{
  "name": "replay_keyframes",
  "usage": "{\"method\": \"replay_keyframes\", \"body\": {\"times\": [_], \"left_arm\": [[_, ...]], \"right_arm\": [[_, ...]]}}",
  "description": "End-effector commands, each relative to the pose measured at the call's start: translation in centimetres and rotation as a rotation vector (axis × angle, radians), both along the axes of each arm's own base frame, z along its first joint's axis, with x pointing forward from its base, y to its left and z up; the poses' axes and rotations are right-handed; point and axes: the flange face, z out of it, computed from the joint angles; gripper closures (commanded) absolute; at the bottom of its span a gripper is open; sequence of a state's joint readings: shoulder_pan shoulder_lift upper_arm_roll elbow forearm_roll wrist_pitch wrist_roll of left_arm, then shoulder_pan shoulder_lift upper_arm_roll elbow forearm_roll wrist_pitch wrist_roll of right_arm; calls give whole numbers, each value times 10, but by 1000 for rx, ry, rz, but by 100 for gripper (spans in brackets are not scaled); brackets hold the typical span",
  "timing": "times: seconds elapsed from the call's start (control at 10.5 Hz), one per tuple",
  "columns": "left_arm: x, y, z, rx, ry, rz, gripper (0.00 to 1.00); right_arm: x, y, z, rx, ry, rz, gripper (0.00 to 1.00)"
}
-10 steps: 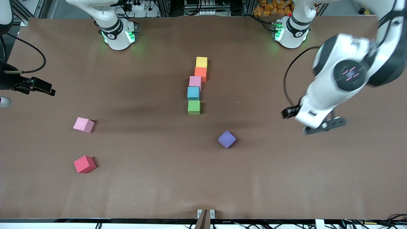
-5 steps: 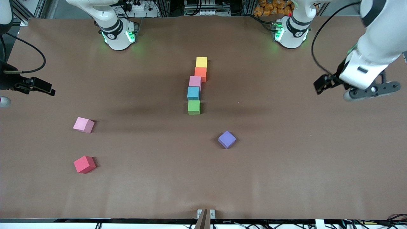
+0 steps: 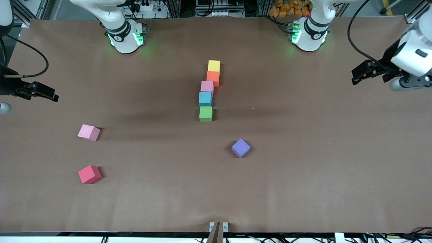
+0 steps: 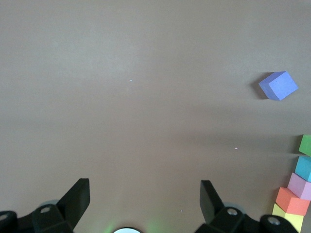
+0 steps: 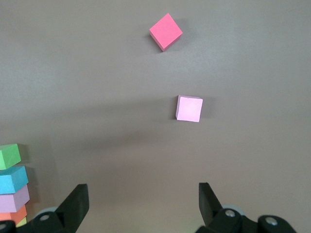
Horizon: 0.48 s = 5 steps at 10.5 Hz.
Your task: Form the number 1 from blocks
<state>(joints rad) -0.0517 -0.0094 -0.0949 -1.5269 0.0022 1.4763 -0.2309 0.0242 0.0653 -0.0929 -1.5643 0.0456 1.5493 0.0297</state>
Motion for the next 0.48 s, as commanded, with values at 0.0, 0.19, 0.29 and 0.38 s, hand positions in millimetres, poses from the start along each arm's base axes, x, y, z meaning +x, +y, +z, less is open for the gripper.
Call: {"method": "replay_keyframes", "body": {"times": [0.0, 0.19, 0.29, 0.38], "left_arm": [[-8, -3, 15, -12, -1, -39, 0], [-9, -1, 21, -10, -8, -72, 0], [-10, -1, 22, 6, -10, -112, 0], [-10, 1, 22, 42, -13, -149, 0]], "right_arm": [[-1, -1, 4, 3, -2, -6, 0], [-1, -2, 4, 2, -2, -6, 0], [-1, -1, 4, 3, -4, -6, 0], [-1, -2, 5, 2, -5, -6, 0]]}}
